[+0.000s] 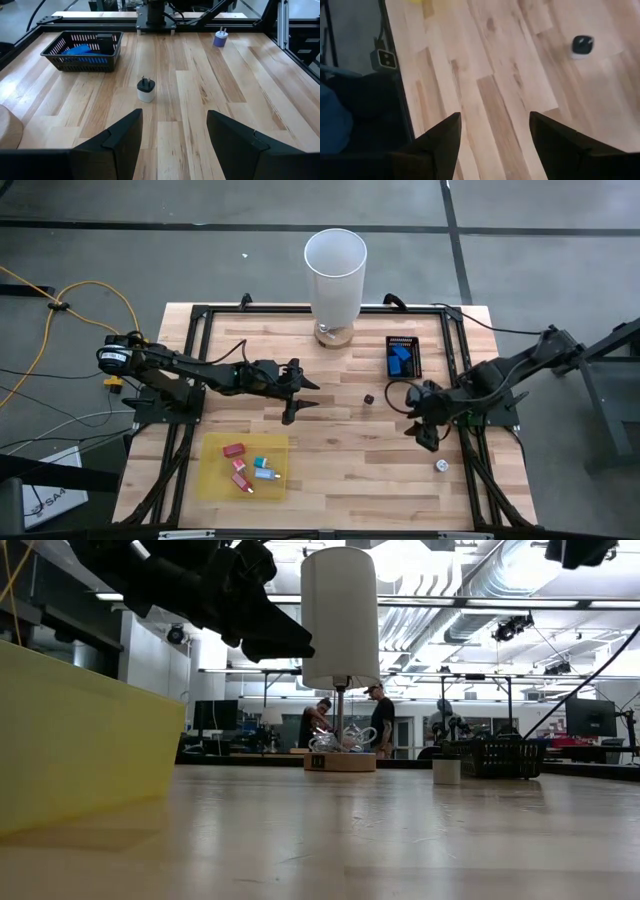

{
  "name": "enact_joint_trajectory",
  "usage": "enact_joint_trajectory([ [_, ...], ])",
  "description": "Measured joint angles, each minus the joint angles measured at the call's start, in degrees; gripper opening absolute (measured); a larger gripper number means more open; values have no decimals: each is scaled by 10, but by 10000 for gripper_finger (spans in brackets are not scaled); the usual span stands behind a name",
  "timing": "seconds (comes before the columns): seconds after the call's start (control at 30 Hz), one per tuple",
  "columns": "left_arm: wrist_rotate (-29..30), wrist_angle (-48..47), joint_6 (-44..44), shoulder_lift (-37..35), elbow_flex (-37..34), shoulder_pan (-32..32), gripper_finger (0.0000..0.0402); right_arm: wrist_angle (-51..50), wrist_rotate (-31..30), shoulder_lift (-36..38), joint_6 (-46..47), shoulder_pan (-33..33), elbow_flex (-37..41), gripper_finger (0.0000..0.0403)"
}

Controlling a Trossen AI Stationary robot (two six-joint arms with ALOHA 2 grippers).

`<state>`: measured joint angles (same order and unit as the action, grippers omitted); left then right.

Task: Pick & Place Office items
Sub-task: Put the violet charger adapter into the yellow bin

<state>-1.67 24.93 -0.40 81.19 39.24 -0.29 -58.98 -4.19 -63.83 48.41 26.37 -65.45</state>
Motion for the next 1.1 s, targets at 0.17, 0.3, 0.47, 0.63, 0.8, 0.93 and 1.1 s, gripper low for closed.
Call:
enact_joint_trajectory([
  [0.17, 0, 0, 0, 0, 0, 0, 216, -13, -16, 0, -6, 0, -15, 222],
  [0.3, 0, 0, 0, 0, 0, 0, 216, -31, -10, 0, -2, 0, -15, 222],
  [0.47, 0, 0, 0, 0, 0, 0, 216, -81, 0, 0, 31, 10, -15, 222],
  [0.63, 0, 0, 0, 0, 0, 0, 216, -123, -1, 2, 106, 56, -15, 222],
  [0.8, 0, 0, 0, 0, 0, 0, 216, -128, -22, 2, 190, 124, -15, 222],
  [0.93, 0, 0, 0, 0, 0, 0, 216, -139, -47, 2, 263, 185, -15, 222],
  [1.1, 0, 0, 0, 0, 0, 0, 216, -150, -74, 2, 351, 254, -15, 222],
])
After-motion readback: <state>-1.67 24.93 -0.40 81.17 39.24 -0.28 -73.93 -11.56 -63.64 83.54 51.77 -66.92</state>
